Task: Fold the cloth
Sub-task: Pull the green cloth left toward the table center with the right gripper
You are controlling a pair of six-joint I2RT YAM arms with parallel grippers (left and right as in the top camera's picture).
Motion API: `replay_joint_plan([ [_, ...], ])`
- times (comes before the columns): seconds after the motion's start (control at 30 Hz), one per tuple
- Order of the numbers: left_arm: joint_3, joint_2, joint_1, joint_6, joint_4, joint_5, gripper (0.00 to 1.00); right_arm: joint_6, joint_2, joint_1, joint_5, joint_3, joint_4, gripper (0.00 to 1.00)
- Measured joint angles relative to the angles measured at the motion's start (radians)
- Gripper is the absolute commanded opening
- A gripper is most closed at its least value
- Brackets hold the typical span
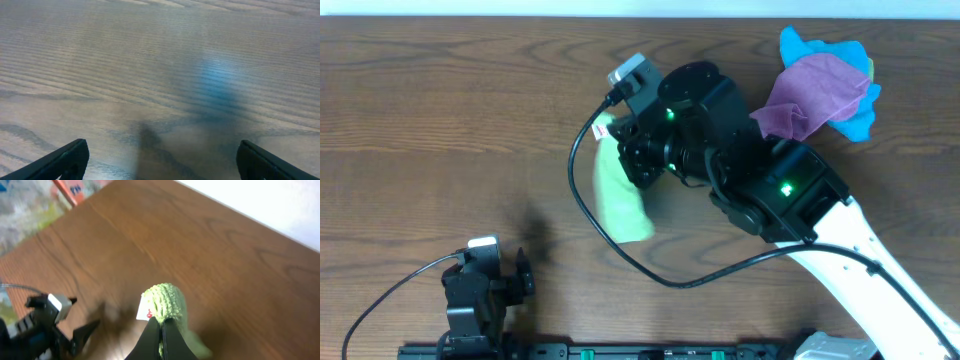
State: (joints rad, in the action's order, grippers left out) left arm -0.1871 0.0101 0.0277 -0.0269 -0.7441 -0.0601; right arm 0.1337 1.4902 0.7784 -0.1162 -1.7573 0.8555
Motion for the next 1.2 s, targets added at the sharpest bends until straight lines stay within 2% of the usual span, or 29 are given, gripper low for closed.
replay_joint_plan([
  [0.27,0.000,0.000,0.000,0.000,0.000,0.000,0.95,0.013,0.006,0.002,-0.074,0.000,-0.116,0.01],
  [0.57,0.000,0.000,0.000,0.000,0.000,0.000,0.95,0.063,0.121,0.085,-0.207,-0.002,-0.263,0.02],
  [0.77,0.000,0.000,0.000,0.000,0.000,0.000,0.95,0.071,0.133,0.116,-0.226,-0.002,-0.260,0.02],
  [0.93,0.000,0.000,0.000,0.000,0.000,0.000,0.96,0.017,0.137,0.032,-0.107,-0.002,-0.189,0.05],
  [0.97,0.000,0.000,0.000,0.000,0.000,0.000,0.96,0.001,0.143,0.001,-0.074,-0.003,-0.187,0.09],
  [1.0,0.000,0.000,0.000,0.000,0.000,0.000,0.95,-0.014,0.156,-0.034,-0.044,-0.005,-0.188,0.25],
  [1.03,0.000,0.000,0.000,0.000,0.000,0.000,0.95,-0.026,0.175,-0.077,-0.016,-0.009,-0.194,0.59],
  [1.07,0.000,0.000,0.000,0.000,0.000,0.000,0.95,-0.030,0.192,-0.111,0.005,-0.010,-0.202,0.74],
  [1.1,0.000,0.000,0.000,0.000,0.000,0.000,0.95,-0.042,0.224,-0.168,0.028,-0.010,-0.219,0.84],
  [1.13,0.000,0.000,0.000,0.000,0.000,0.000,0.95,-0.043,0.246,-0.207,0.045,-0.010,-0.225,0.99],
  [1.2,0.000,0.000,0.000,0.000,0.000,0.000,0.95,-0.041,0.286,-0.277,0.072,-0.010,-0.229,0.99],
])
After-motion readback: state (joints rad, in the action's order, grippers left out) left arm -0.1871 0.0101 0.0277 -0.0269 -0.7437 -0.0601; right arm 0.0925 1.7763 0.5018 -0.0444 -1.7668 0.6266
